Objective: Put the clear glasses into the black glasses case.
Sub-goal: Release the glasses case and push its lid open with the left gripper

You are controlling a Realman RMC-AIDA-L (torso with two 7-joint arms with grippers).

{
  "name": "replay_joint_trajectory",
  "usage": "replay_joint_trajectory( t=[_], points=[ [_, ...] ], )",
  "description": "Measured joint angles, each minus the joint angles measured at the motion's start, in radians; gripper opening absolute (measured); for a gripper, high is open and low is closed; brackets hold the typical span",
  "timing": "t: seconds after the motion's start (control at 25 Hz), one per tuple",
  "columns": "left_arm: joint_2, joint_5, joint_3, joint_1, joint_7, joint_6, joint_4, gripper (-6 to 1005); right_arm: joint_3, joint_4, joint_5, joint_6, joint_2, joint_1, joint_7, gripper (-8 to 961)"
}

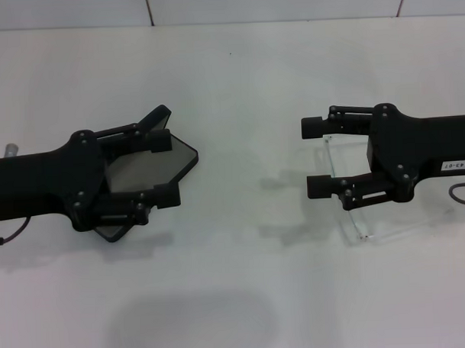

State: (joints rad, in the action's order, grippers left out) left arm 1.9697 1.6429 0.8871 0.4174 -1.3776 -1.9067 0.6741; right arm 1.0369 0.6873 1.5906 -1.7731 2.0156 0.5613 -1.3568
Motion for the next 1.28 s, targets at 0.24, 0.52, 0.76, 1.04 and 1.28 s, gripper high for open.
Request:
replay_joint_trajectory(
  t=[0.24,0.52,0.76,1.04,1.28],
  points=[
    [-0.001,0.0,0.001,0.0,-0.001,0.0,0.003,841,0.0,0.0,0.0,0.0,0.0,-0.002,0.003,857],
    [0.0,-0.001,-0.002,0.004,-0.034,0.0,0.005,840,0.0,-0.001,0.0,0.021,0.0,-0.017,0.015,857],
    [0.012,-0.013,-0.072,0.014,-0.259,0.006,0.174,838,0.0,-0.016,0.002,0.115,-0.003,-0.029,0.067,856],
    [0.046,0.134,-0.093,0.039,-0.724,0.146,0.717,820,-0.054,-0.01,0.002,0.129,-0.012,-0.061,0.071,856],
    [0.079,0.649,0.042,0.163,-1.069,0.198,0.962,769,-0.205,-0.018,0.001,0.049,-0.013,-0.119,0.092,856]
  ],
)
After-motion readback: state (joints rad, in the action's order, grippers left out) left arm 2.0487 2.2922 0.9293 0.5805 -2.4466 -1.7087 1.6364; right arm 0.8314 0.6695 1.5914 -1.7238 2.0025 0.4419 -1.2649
